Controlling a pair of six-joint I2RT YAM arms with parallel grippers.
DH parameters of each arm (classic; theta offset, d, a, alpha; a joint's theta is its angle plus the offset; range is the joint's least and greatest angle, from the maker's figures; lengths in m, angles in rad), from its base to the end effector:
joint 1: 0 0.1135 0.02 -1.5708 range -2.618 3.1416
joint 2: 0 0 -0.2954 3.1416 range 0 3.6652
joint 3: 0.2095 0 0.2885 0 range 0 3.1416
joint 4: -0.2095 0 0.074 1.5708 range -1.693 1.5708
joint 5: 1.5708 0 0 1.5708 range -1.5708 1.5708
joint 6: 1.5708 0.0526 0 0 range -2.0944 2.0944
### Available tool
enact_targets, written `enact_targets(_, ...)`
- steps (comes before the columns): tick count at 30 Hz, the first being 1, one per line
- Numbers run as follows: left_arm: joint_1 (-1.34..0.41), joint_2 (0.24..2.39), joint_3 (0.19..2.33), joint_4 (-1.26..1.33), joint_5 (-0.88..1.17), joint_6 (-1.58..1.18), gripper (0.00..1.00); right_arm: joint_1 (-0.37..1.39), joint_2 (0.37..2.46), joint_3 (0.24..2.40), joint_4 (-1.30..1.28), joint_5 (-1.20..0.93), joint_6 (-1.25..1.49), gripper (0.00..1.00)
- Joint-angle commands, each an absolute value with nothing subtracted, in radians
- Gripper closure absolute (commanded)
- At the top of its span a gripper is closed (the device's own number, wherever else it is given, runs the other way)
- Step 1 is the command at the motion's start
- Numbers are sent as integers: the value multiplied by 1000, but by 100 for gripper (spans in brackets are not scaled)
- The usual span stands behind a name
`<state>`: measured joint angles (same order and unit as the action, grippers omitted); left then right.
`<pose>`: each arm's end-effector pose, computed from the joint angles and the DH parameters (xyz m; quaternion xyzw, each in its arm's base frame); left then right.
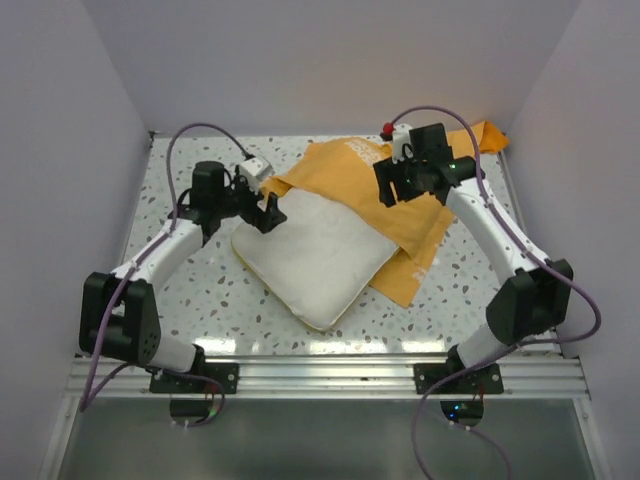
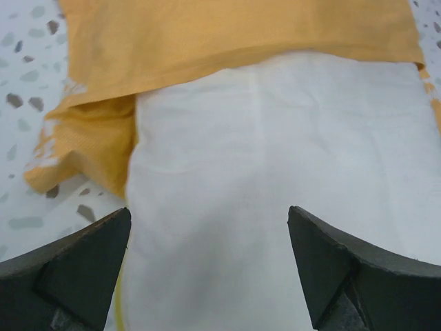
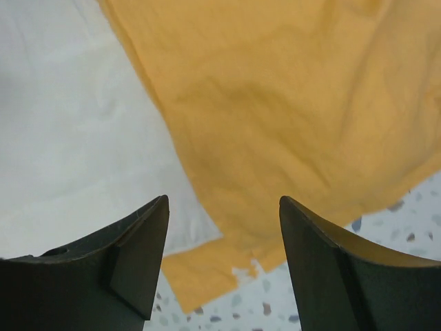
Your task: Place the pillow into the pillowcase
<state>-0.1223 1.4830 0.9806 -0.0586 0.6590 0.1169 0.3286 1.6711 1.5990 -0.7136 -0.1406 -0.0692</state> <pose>0.3615 -0.0769 0.2630 0.2542 0.8035 -0.2844 0.4569 0.3994 0.1440 0.3578 -0.2084 0.8982 0.1137 0.3700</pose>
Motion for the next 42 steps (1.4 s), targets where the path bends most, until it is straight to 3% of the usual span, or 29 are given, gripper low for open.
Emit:
enact_targets(1, -335, 1414, 976, -199, 393, 333, 0, 347, 1551, 1409, -848, 27, -207, 31)
enact_targets(10, -773, 1564, 1049, -181, 117, 232, 0, 149, 1465, 1109, -804, 6, -132, 25)
enact_targets(16, -899, 1698, 1098, -138, 77, 115, 0, 60, 1596, 1069, -773, -121, -72, 26)
enact_targets(24, -910, 1776, 1109, -115, 83, 57, 3, 54, 1755, 1080, -709, -160, -25, 28)
enact_targets(27, -910, 1738, 1082, -84, 107, 69, 1, 54, 1798, 1068, -651, -155, 18, 41)
enact_targets(32, -937, 1674, 1091, -61, 97, 97, 0, 54, 1778, 1058, -638, -236, 17, 100)
enact_targets(42, -982, 1844, 1146, -77, 38, 29, 0, 54, 1546, 1023, -660, -406, 6, 100)
